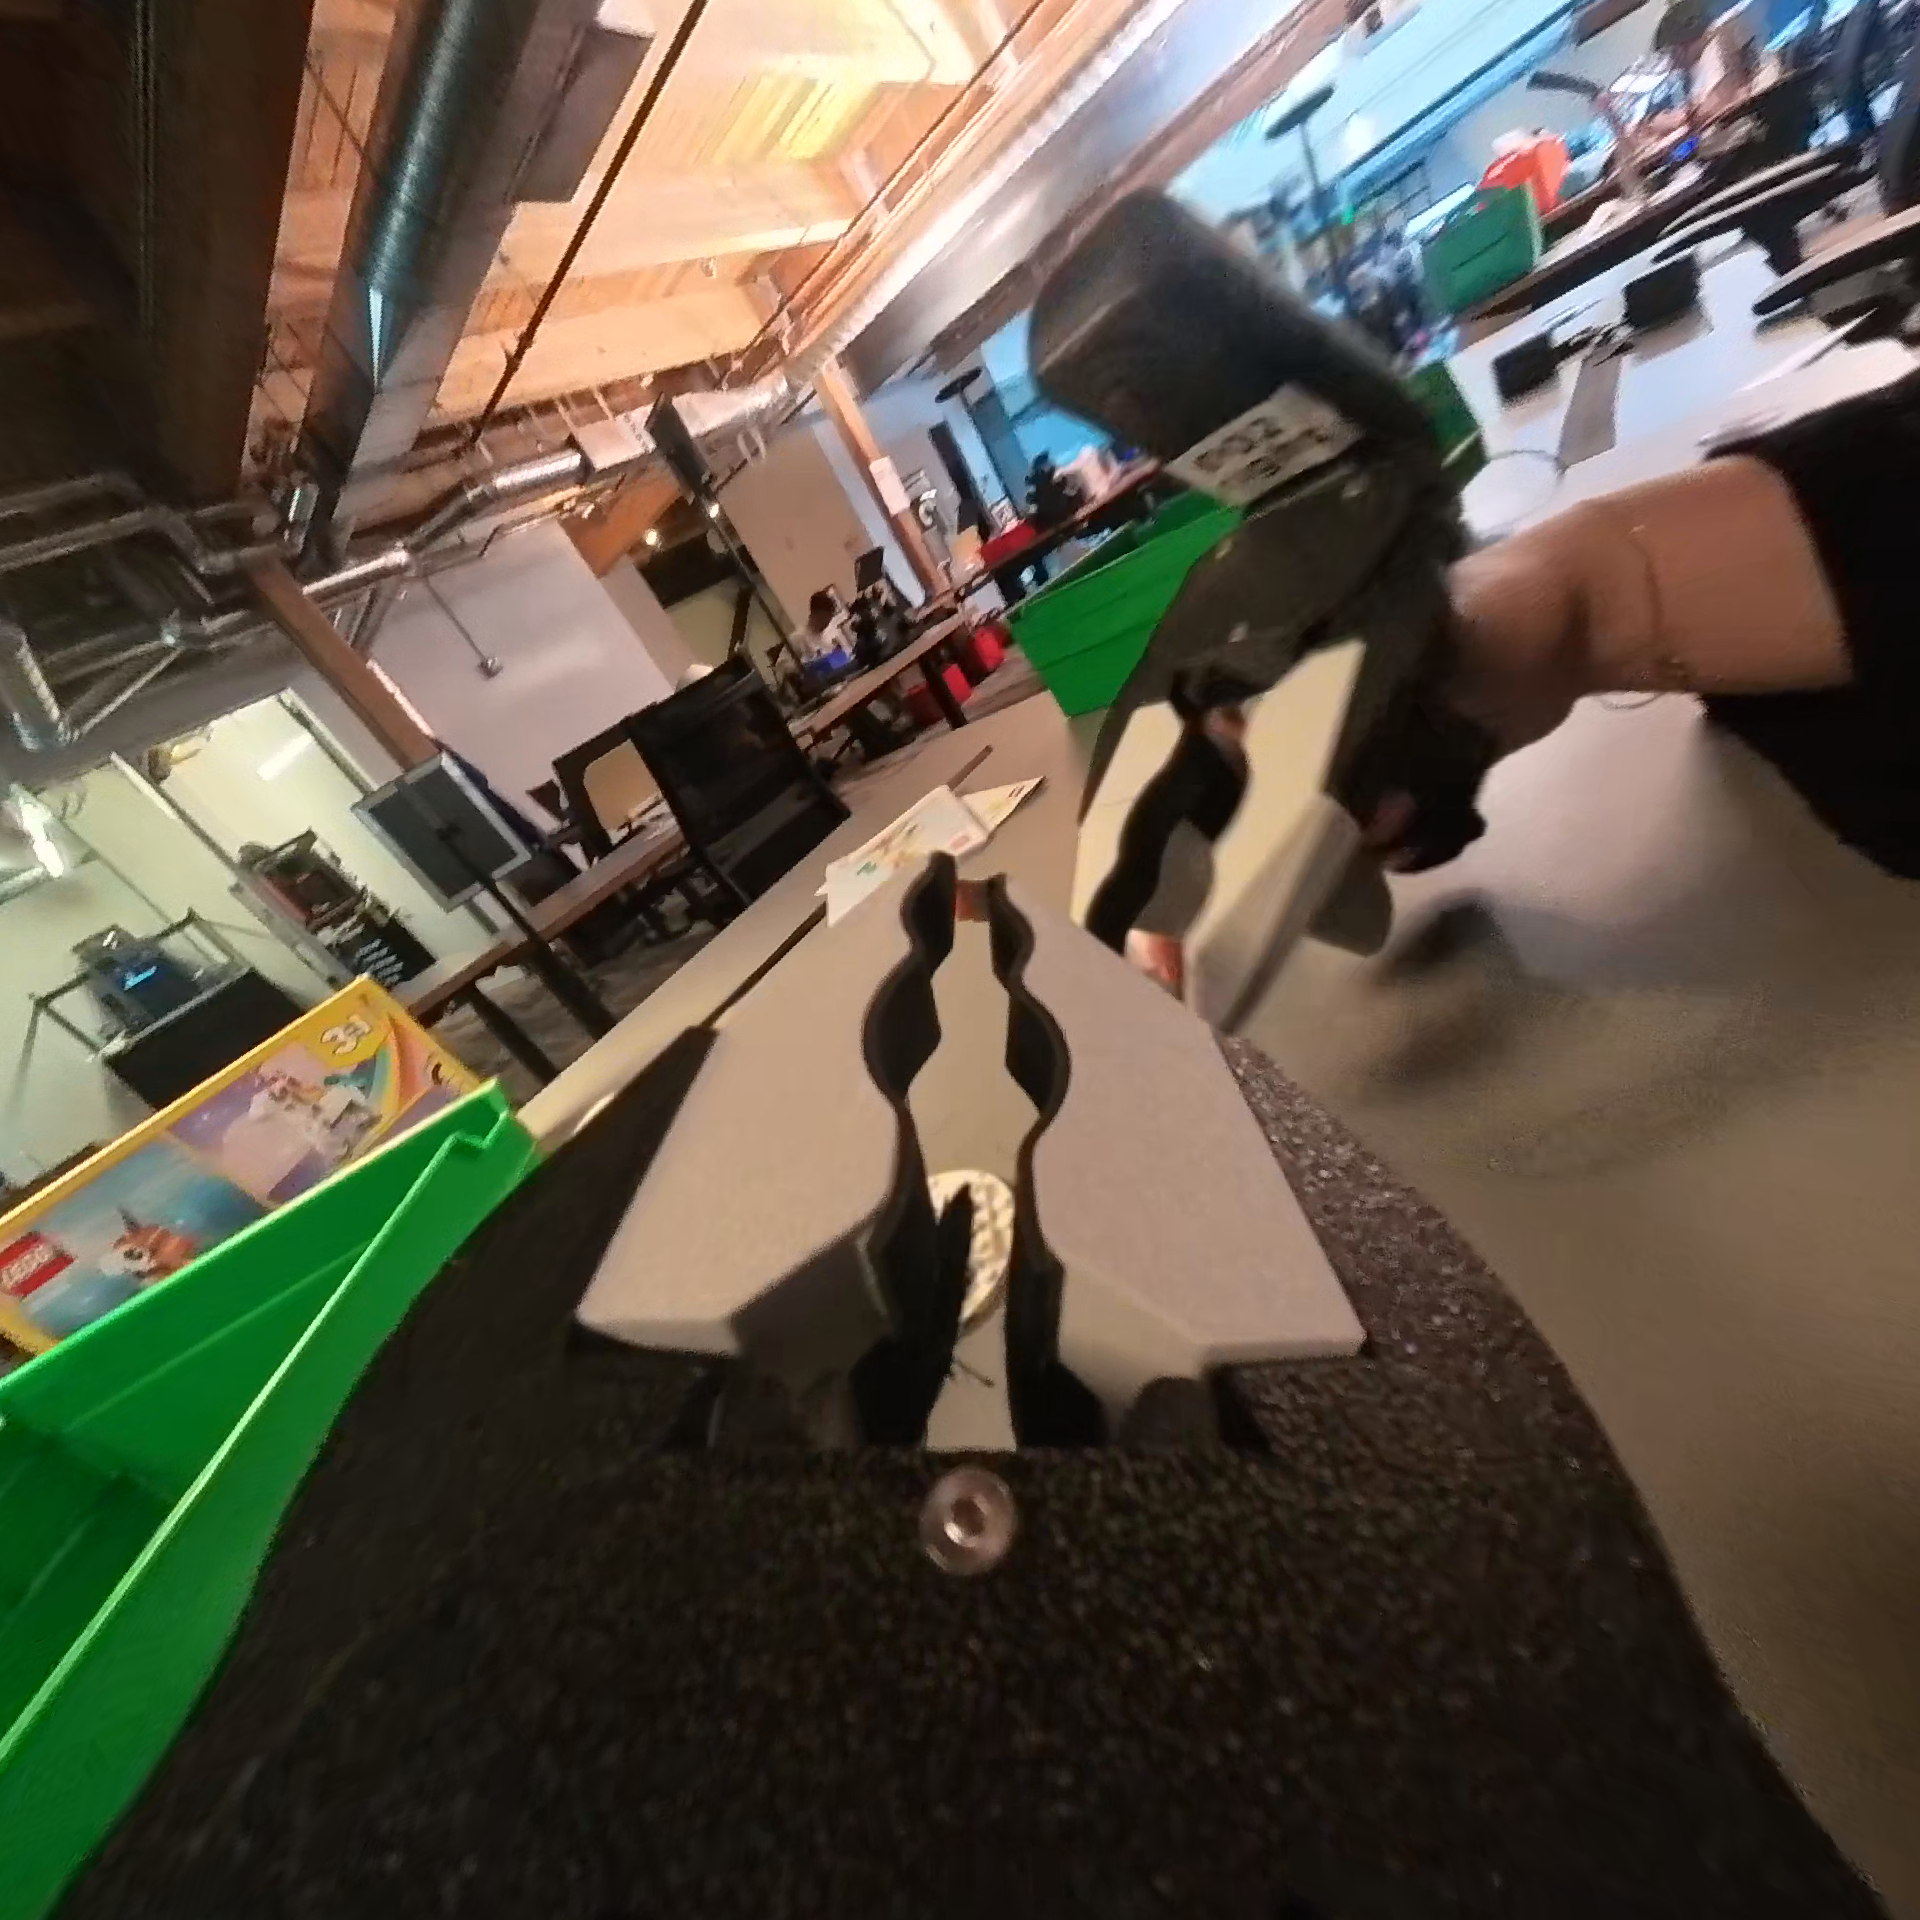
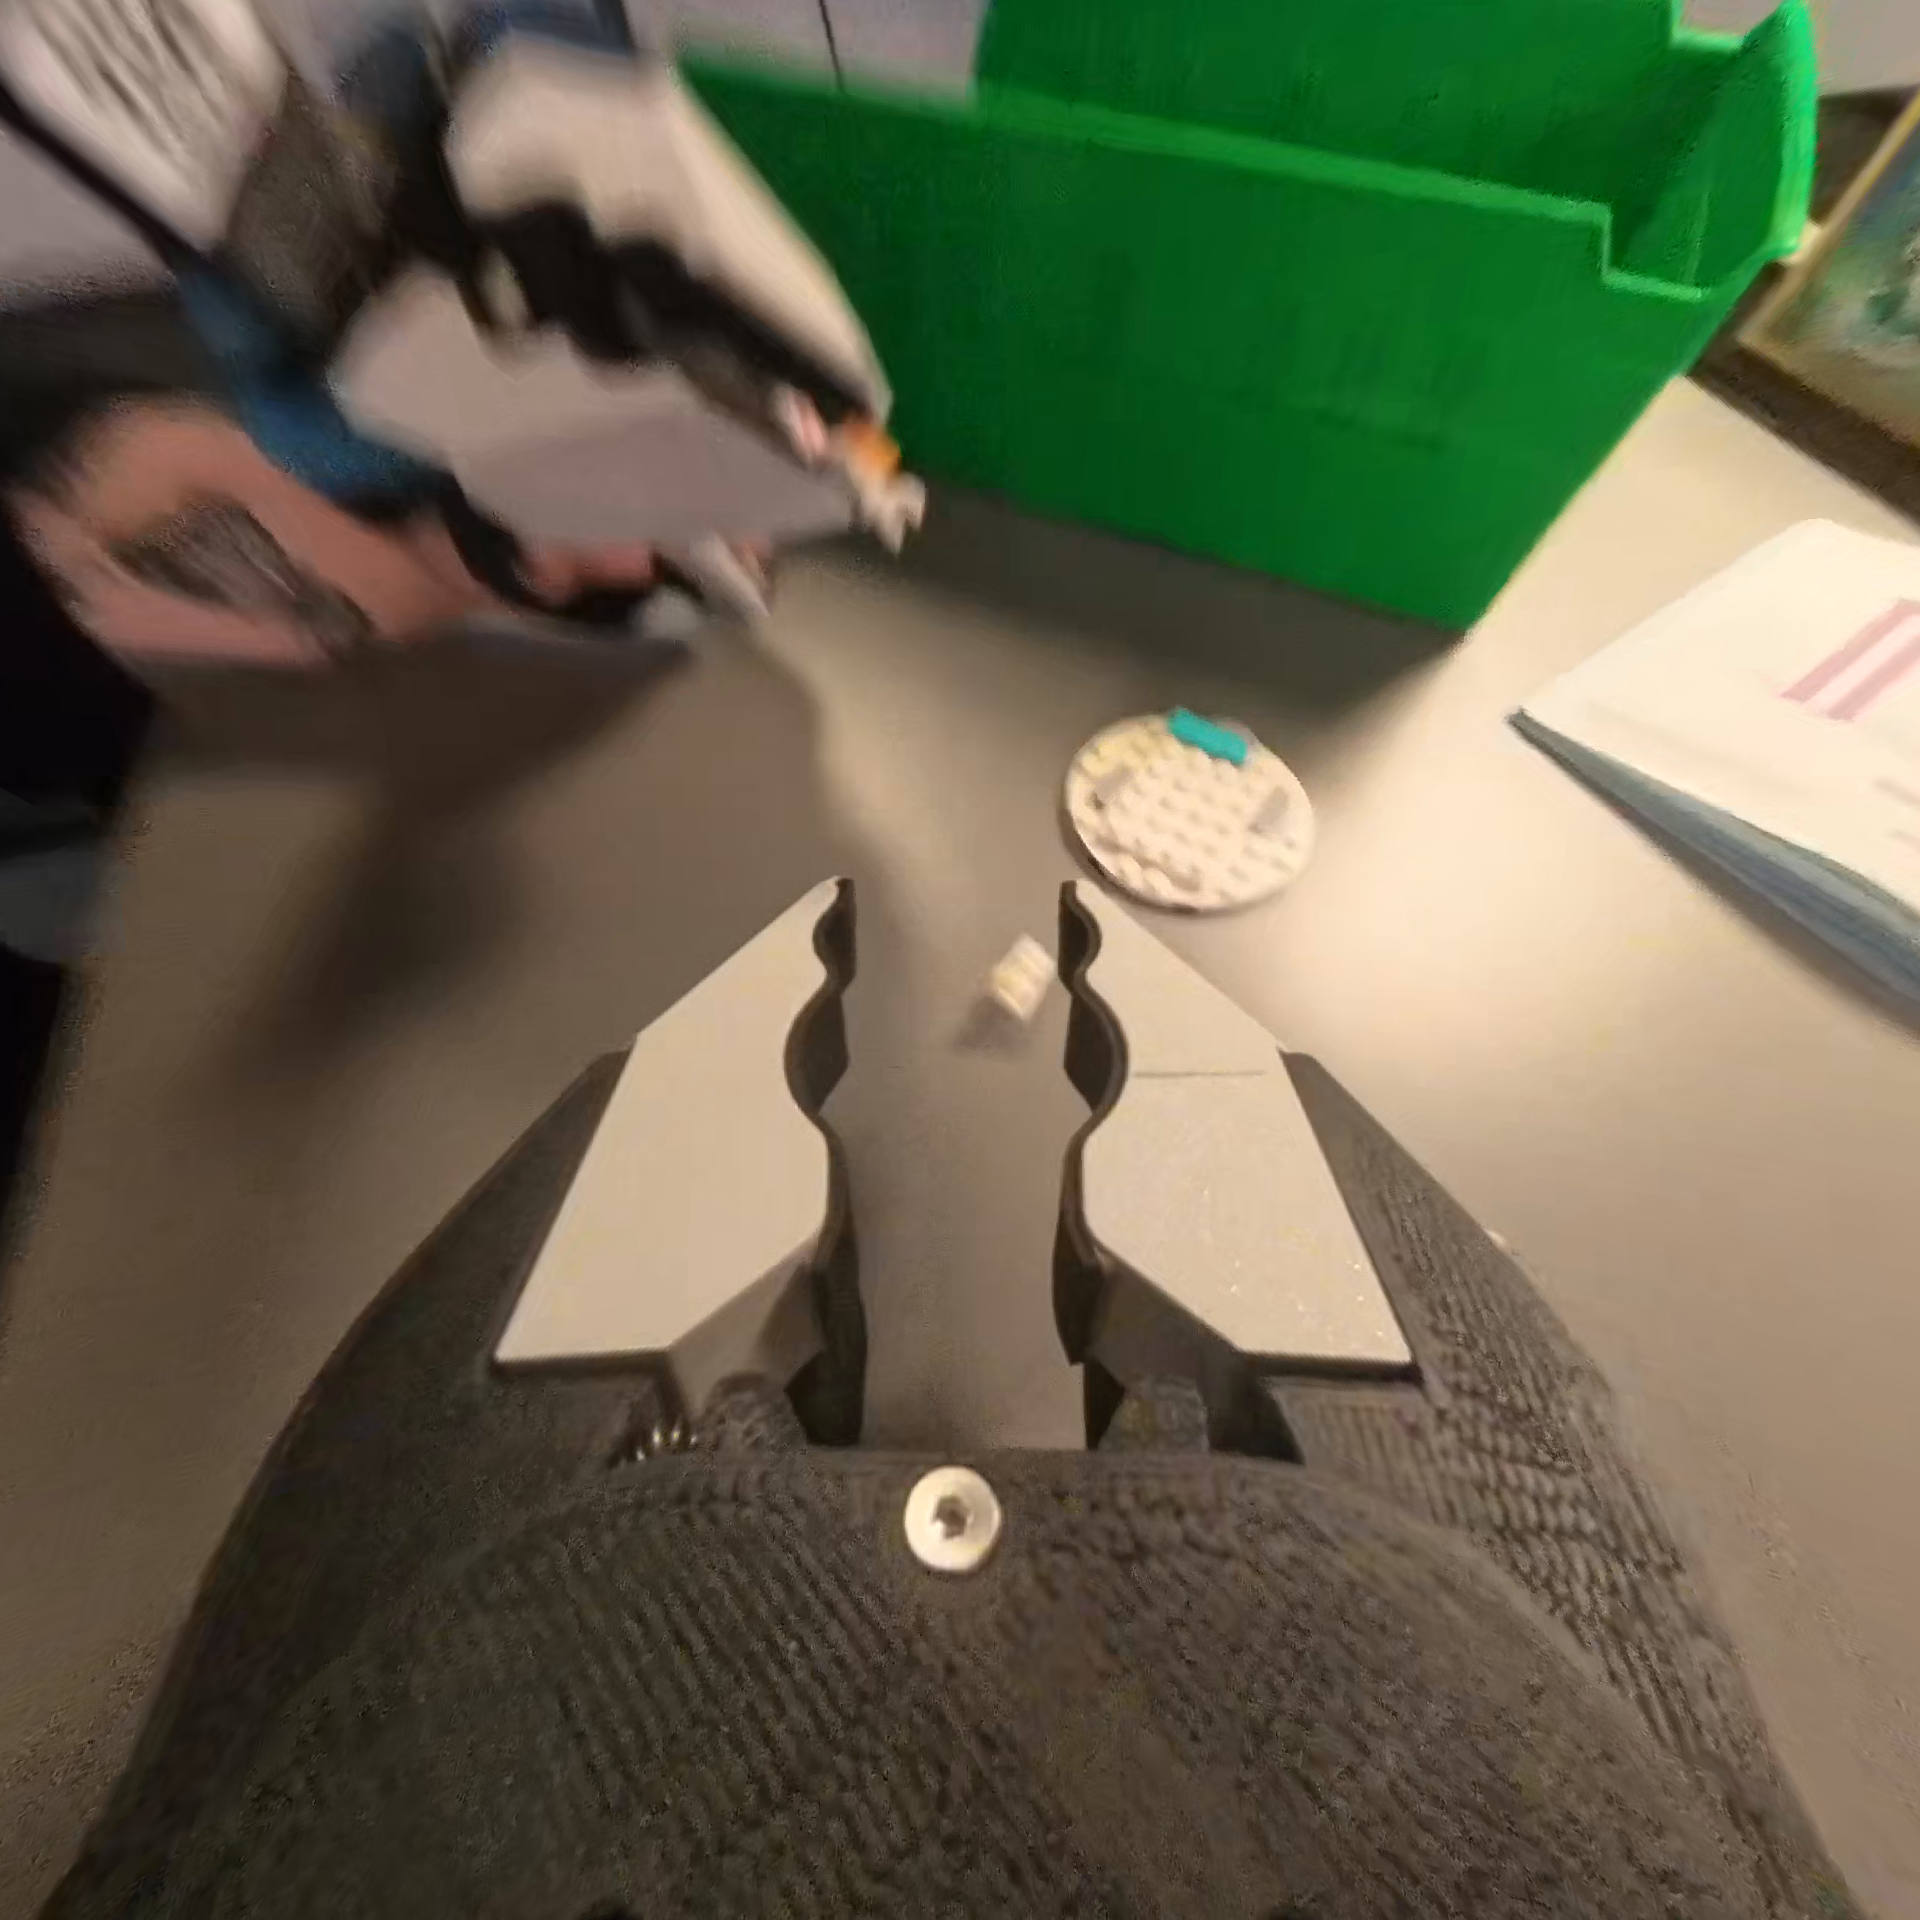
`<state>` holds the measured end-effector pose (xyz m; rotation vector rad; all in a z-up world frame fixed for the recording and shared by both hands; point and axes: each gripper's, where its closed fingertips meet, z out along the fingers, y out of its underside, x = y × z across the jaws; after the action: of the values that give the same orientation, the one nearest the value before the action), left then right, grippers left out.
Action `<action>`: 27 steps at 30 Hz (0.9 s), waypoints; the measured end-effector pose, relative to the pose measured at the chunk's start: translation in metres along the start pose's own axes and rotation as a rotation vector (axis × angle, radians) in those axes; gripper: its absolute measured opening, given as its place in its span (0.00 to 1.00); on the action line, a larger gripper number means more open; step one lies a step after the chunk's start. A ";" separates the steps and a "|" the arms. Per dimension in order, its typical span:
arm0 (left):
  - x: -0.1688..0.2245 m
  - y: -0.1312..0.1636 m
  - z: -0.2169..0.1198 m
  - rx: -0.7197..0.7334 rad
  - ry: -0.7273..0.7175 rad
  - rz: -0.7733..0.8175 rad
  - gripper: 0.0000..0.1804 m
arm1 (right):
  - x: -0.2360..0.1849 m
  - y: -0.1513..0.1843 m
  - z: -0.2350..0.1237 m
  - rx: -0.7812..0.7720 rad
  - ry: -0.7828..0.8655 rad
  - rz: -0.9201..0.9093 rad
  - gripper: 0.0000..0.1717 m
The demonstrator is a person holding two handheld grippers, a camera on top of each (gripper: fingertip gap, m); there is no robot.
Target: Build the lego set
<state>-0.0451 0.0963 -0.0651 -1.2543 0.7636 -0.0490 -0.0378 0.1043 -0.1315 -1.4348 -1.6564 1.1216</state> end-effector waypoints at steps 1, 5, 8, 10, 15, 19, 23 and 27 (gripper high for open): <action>0.004 -0.005 0.000 0.030 0.020 -0.001 0.02 | -0.007 -0.014 -0.004 0.093 -0.083 0.108 0.19; 0.014 -0.021 -0.002 0.138 0.079 -0.024 0.01 | -0.030 -0.057 -0.029 0.361 -0.455 0.472 0.10; 0.020 -0.025 -0.003 0.161 0.112 -0.034 0.01 | -0.031 -0.062 -0.033 0.406 -0.531 0.564 0.05; 0.022 -0.026 -0.002 0.167 0.119 -0.030 0.01 | -0.035 -0.065 -0.035 0.420 -0.595 0.617 0.04; 0.023 -0.028 -0.004 0.182 0.134 -0.041 0.01 | -0.036 -0.065 -0.036 0.427 -0.652 0.681 0.01; 0.024 -0.024 -0.003 0.158 0.130 -0.020 0.01 | -0.033 -0.064 -0.036 0.423 -0.583 0.588 0.00; 0.021 -0.008 0.001 0.061 0.137 -0.110 0.05 | -0.025 -0.053 -0.031 0.359 -0.341 0.274 0.00; 0.023 0.001 -0.002 -0.001 0.209 -0.227 0.07 | -0.021 -0.042 -0.024 0.255 -0.069 -0.178 0.00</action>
<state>-0.0293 0.0848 -0.0778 -1.3459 0.7969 -0.3695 -0.0298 0.0872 -0.0826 -1.0782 -1.5878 1.2411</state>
